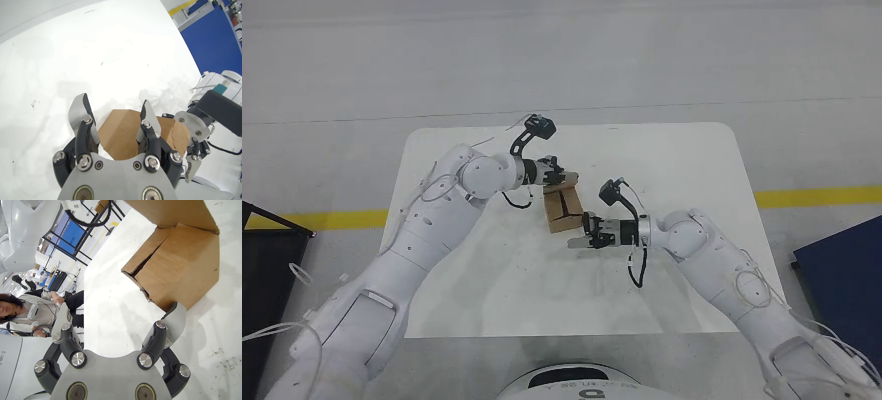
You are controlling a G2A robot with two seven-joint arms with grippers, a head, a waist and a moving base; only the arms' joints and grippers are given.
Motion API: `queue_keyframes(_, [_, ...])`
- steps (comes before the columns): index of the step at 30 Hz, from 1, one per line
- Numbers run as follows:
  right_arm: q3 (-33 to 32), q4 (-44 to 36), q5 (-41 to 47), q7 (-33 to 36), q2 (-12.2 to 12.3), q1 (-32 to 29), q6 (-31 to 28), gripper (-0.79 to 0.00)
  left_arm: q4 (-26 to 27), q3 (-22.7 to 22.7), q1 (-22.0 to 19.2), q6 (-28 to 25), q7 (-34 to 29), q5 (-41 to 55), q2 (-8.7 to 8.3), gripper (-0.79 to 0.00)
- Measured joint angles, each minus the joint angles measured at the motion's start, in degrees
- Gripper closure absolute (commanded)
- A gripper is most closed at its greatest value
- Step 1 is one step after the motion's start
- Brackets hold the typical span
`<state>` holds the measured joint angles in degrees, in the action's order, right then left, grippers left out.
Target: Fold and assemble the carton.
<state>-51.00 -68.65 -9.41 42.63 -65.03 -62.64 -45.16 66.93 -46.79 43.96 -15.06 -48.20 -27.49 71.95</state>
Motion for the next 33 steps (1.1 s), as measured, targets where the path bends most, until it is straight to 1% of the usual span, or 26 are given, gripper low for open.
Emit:
queue_keyframes(2, [0.28,0.23,-0.13,-0.2,-0.09,0.19,0.08,-0.785,1.18,-0.25,0.99,-0.06,-0.86,-0.84,-0.32,-0.468])
queue_keyframes(6, [0.42,0.63,0.14,-0.72,-0.13,0.34,-0.3,-0.785,3.63,-0.19,2.54,0.2,-3.86,-5.98,-1.18,-0.403])
queue_keyframes(8, [0.25,0.75,0.58,-0.77,-0.05,0.26,-0.7,-0.785,4.49,-0.16,3.07,-0.09,-5.07,-8.03,-1.49,-0.391])
queue_keyframes(9, [0.11,0.79,0.77,-0.74,0.02,0.23,-0.88,-0.785,5.06,-0.38,3.47,-0.31,-5.49,-8.15,-1.63,-0.406])
queue_keyframes(12, [-0.3,0.71,1.35,-0.78,0.21,0.01,-1.39,-0.785,6.46,-0.87,4.03,-0.4,-5.82,-9.37,-1.95,-0.409])
queue_keyframes(16, [-1.05,0.54,1.64,-0.74,0.56,-0.33,-1.75,-0.785,8.17,-1.8,4.76,-0.59,-5.21,-9.37,-2.22,-0.489])
queue_keyframes(19, [-2.54,-0.2,2.4,-0.33,1.23,-1.36,-3.07,-0.785,9.06,-3.41,5.48,-1.04,-4.35,-8.08,-2.58,-0.499])
queue_keyframes(22, [-4.52,-2.64,3.33,1.7,2.37,-3.45,-6.32,-0.785,9.93,-5.27,6.38,-1.69,-4.82,-7.33,-3.15,-0.437])
queue_keyframes(24, [-5.02,-5.16,4.29,5.26,3.22,-4.85,-8.98,-0.785,10.45,-6.45,7.12,-2.04,-5.28,-7.33,-3.58,-0.388])
queue_keyframes(25, [-4.84,-6.36,4.52,6.91,3.55,-5.21,-9.26,-0.785,10.65,-6.9,7.46,-2.15,-5.38,-7.43,-3.75,-0.385])
queue_keyframes(27, [-3.53,-9.52,3.89,9.85,4.16,-5.52,-7.13,-0.785,11.05,-7.82,8.24,-2.3,-5.53,-7.56,-4.1,-0.379])
queue_keyframes(30, [-1.34,-12.36,3.76,12.32,4.47,-5.08,-4.16,-0.785,11.71,-8.7,9.14,-2.4,-5.65,-7.63,-4.45,-0.376])
queue_keyframes(33, [0.66,-10.99,5.53,13.07,4.01,-3.15,-2.79,-0.785,12.58,-8.97,9.95,-2.43,-5.85,-7.77,-4.66,-0.372])
